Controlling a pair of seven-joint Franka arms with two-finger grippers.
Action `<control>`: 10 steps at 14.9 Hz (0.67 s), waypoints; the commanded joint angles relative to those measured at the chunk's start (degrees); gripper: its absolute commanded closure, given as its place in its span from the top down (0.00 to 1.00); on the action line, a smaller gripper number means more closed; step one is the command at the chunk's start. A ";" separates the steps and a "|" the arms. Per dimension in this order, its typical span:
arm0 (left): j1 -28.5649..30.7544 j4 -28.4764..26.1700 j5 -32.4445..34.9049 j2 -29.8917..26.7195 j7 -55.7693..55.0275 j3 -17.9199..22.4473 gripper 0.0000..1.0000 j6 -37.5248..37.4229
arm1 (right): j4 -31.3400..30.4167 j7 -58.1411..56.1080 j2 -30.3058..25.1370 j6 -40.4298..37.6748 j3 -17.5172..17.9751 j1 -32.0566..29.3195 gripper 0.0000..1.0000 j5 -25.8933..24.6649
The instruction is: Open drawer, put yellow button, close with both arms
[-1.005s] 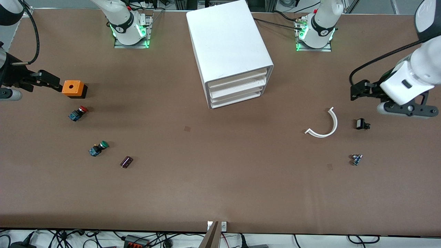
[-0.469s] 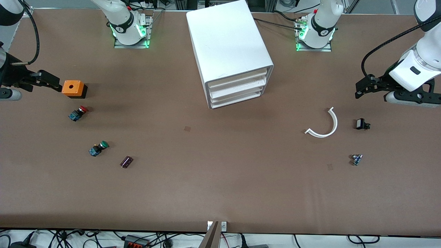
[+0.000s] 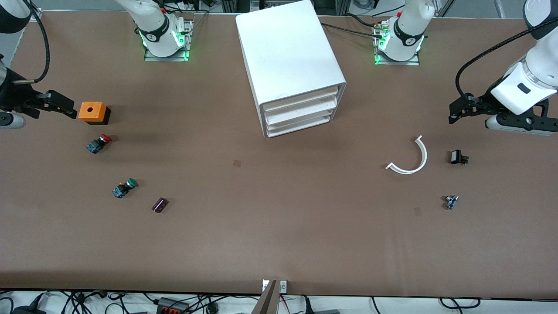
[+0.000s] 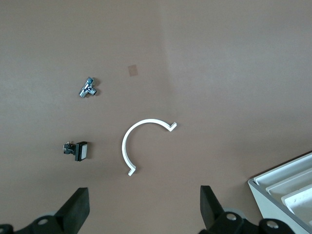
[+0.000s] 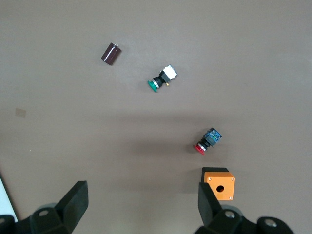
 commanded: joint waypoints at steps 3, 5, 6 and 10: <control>-0.34 0.59 0.09 -1.52 1.27 0.29 1.00 -4.75 | -5.65 -3.67 -3.94 3.76 0.37 -0.16 1.00 -0.85; -0.43 1.11 0.96 -1.43 1.18 0.21 1.00 -4.93 | -6.10 -3.23 -4.65 3.52 0.37 -0.16 1.00 -0.77; -0.34 1.46 0.97 -1.43 1.18 0.12 1.00 -5.02 | -6.28 -3.14 -4.74 3.34 0.37 -0.08 1.00 -0.77; -0.43 1.64 0.97 -1.34 1.18 0.12 1.00 -5.37 | -6.37 -3.14 -5.01 3.34 0.37 -0.07 1.00 -0.85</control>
